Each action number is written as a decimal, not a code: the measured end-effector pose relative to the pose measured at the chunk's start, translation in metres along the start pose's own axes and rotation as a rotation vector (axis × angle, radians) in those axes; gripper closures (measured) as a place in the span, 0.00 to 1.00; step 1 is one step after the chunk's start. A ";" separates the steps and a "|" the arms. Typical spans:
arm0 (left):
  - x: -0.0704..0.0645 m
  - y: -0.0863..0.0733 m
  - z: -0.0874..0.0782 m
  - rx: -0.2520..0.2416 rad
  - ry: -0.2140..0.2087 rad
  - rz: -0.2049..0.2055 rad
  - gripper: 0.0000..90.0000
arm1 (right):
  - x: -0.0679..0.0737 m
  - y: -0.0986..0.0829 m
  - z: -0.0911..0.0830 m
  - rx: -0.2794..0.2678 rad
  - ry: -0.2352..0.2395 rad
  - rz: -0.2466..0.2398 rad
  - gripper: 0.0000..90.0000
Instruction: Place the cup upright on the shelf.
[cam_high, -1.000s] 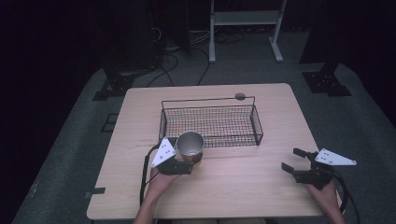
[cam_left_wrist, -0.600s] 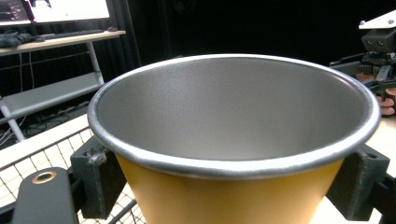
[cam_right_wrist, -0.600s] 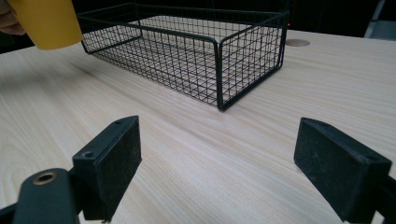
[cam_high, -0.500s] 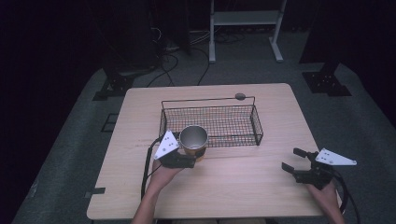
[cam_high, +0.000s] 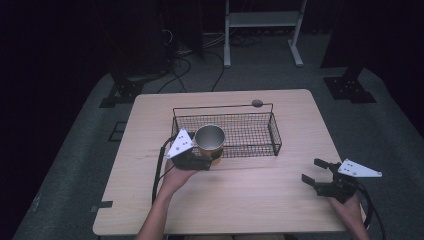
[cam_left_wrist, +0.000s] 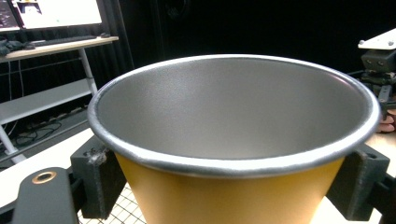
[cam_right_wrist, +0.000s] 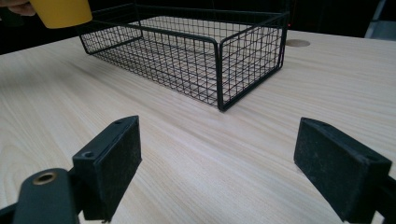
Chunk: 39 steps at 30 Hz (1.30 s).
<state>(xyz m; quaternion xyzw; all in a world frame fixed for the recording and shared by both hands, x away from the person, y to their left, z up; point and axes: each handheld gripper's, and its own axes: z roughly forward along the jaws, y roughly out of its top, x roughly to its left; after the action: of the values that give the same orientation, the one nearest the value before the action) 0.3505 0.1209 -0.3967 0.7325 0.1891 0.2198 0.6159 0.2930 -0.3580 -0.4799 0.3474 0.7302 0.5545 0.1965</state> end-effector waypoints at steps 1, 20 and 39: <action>0.001 0.001 0.000 0.001 0.001 0.000 0.15 | 0.000 0.000 0.000 0.000 0.000 0.000 0.15; 0.017 0.025 0.015 -0.006 -0.021 0.014 0.15 | 0.000 0.000 0.000 -0.001 0.001 0.001 0.15; 0.043 0.034 0.028 -0.005 -0.007 -0.010 0.15 | 0.000 0.000 0.000 -0.005 0.002 0.003 0.15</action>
<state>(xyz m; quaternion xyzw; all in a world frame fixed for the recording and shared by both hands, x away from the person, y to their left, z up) 0.4023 0.1155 -0.3638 0.7308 0.1901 0.2149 0.6193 0.2930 -0.3583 -0.4798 0.3473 0.7287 0.5568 0.1957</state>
